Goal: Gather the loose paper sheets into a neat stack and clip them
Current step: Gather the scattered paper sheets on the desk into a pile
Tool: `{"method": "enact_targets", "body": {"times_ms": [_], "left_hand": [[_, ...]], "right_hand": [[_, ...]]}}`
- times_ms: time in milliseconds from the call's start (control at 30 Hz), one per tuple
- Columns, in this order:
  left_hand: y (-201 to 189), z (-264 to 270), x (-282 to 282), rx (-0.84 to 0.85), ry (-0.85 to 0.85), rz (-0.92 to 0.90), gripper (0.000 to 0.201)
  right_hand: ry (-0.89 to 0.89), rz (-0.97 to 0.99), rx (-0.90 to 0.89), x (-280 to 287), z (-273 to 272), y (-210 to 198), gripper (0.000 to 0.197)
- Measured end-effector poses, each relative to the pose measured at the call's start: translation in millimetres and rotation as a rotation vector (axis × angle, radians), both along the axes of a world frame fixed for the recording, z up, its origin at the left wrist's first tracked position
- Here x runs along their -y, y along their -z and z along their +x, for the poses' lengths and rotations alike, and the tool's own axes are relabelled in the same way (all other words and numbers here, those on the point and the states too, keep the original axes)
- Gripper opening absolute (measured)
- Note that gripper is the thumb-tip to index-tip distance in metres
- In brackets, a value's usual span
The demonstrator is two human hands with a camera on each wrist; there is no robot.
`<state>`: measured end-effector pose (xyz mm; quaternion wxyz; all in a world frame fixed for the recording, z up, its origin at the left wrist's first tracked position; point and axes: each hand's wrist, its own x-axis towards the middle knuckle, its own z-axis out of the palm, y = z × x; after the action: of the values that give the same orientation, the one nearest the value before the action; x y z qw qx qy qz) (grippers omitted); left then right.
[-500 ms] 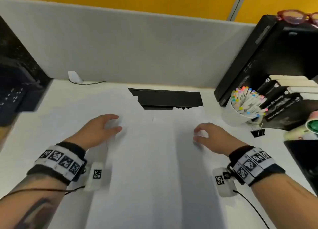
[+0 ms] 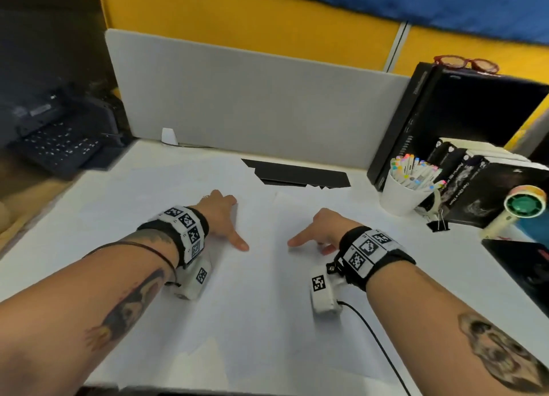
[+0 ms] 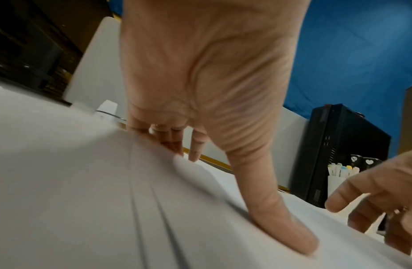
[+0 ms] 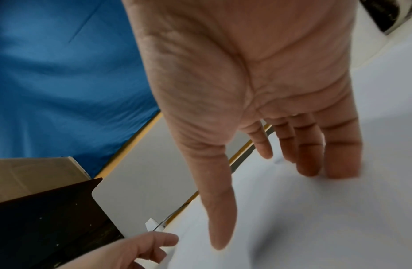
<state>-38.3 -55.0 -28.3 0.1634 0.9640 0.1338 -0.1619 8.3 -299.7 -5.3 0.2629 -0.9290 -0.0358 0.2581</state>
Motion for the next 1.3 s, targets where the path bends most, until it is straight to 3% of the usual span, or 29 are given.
{"method": "enact_targets", "body": {"times_ms": [67, 200, 300, 367, 433, 533, 633, 733, 800, 867, 933, 967, 1100, 1300], "left_hand": [[1.5, -12.6, 0.4, 0.061, -0.018, -0.085, 0.124], [0.7, -24.6, 0.5, 0.186, 0.018, -0.224, 0.079], [0.1, -17.8, -7.3, 0.272, 0.045, -0.386, 0.044], [-5.2, -8.2, -15.8, 0.359, 0.028, -0.532, 0.036], [-16.0, 0.0, -23.4, 0.418, 0.017, -0.703, 0.034], [-39.4, 12.1, -29.0, 0.437, 0.062, -0.859, 0.029], [-59.8, 26.6, -32.3, 0.565, 0.044, -0.872, 0.03], [-68.0, 31.6, -34.6, 0.876, -0.139, -0.753, 0.039], [-68.3, 24.8, -33.5, 0.945, -0.274, -0.715, 0.067], [-68.8, 13.9, -24.7, 0.77, -0.359, -0.882, 0.109], [-72.1, 2.0, -10.9, 0.606, -0.296, -1.083, 0.136], [-74.3, -3.0, -4.2, 0.601, -0.231, -1.137, 0.133], [-89.2, -22.4, 19.9, 0.809, -0.08, -1.179, 0.077], [-78.0, -28.9, 24.0, 0.861, -0.032, -1.1, 0.068]], "right_hand": [[0.026, 0.021, 0.015, -1.8, -19.4, -3.6, 0.07], [0.053, 0.059, 0.017, -1.7, -35.2, -3.6, 0.086], [0.056, 0.127, 0.069, 3.2, -28.6, -5.2, 0.073], [0.109, 0.235, 0.101, 10.3, -15.6, -3.9, 0.061], [0.126, 0.4, 0.081, 18.5, -2.9, -1.5, 0.052], [-0.012, 0.571, 0.016, 26.4, 9.6, 1.0, 0.04], [0.019, 0.66, 0.126, 26.3, 16.2, 7.6, 0.022], [0.209, 0.798, 0.289, 27.4, 13.7, 9.5, 0.017], [0.29, 0.943, 0.329, 30.2, 6.4, 1.3, 0.02], [0.307, 1.065, 0.355, 32.8, -2.2, -13.6, 0.021], [0.279, 1.123, 0.383, 33.4, -10.5, -27.3, 0.022], [0.264, 1.151, 0.392, 32.8, -15.7, -33.3, 0.024], [0.177, 1.179, 0.462, 30.0, -32.6, -53.1, 0.042], [0.159, 0.987, 0.608, 28.3, -48.3, -47.7, 0.052]]}}
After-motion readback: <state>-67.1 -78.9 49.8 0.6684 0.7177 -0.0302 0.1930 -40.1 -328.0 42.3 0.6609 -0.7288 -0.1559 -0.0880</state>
